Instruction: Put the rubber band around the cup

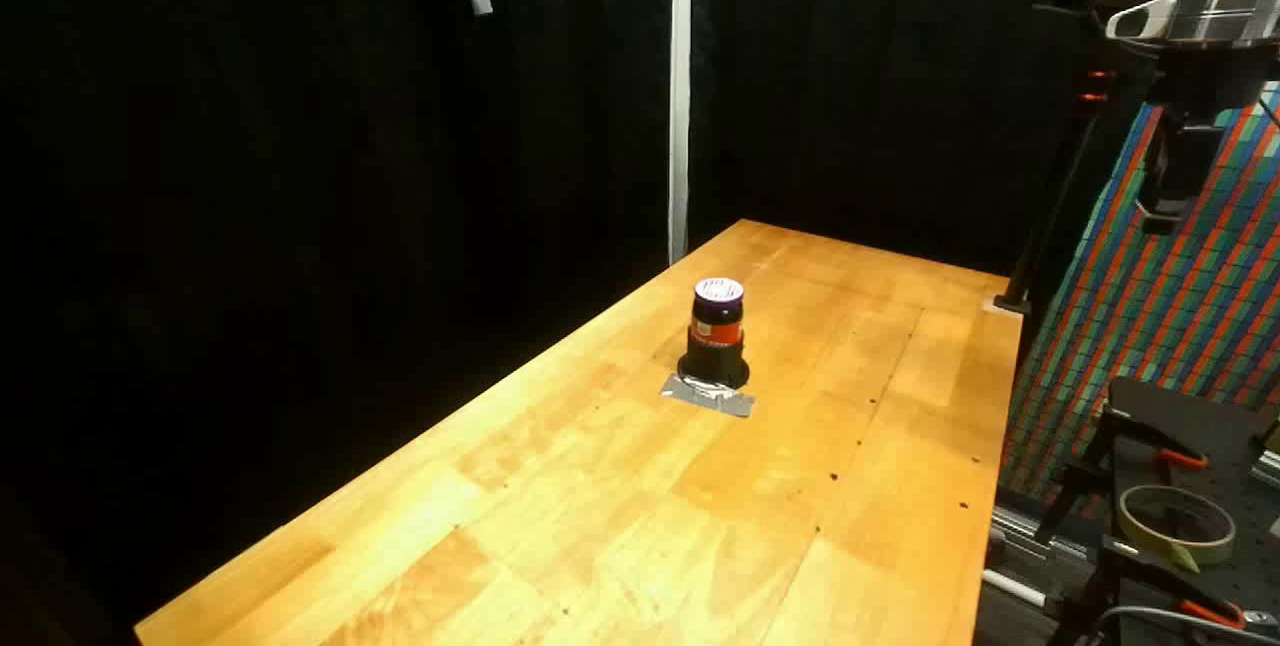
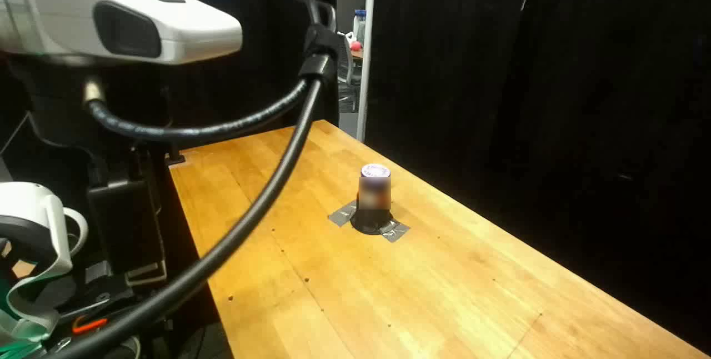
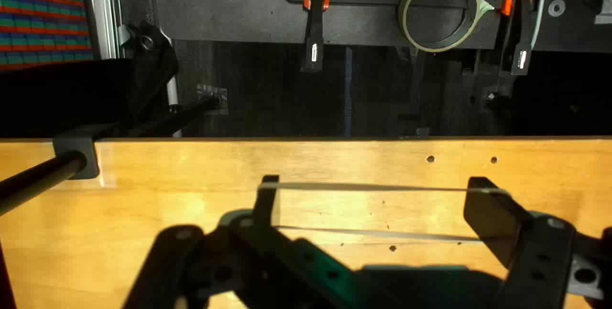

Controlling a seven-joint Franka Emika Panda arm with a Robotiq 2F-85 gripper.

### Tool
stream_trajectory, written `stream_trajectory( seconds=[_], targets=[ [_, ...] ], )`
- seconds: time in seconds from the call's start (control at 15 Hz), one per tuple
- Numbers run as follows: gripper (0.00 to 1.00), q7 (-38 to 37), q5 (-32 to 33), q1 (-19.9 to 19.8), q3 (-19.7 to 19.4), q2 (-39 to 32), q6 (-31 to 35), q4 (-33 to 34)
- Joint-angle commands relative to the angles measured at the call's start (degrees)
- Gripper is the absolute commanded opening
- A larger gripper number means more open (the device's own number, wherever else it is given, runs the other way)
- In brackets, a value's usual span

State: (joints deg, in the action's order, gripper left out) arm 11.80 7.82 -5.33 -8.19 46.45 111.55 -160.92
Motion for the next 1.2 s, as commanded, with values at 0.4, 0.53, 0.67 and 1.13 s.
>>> stream_trajectory(
  seconds=[0.4, 0.53, 0.67, 1.13],
  targets=[
    [1.0, -0.04, 0.0, 0.06, -0.02, -0.74, -0.27, -0.19],
    [1.0, -2.11, 0.14, 1.73, 3.05, -5.21, -1.21, 3.89],
    [1.0, -3.96, 0.53, 4.2, 7.33, -11.79, -2.81, 9.62],
    [1.0, -9.23, 2.87, 9.42, 16.2, -34.22, -6.47, 29.19]
  ],
)
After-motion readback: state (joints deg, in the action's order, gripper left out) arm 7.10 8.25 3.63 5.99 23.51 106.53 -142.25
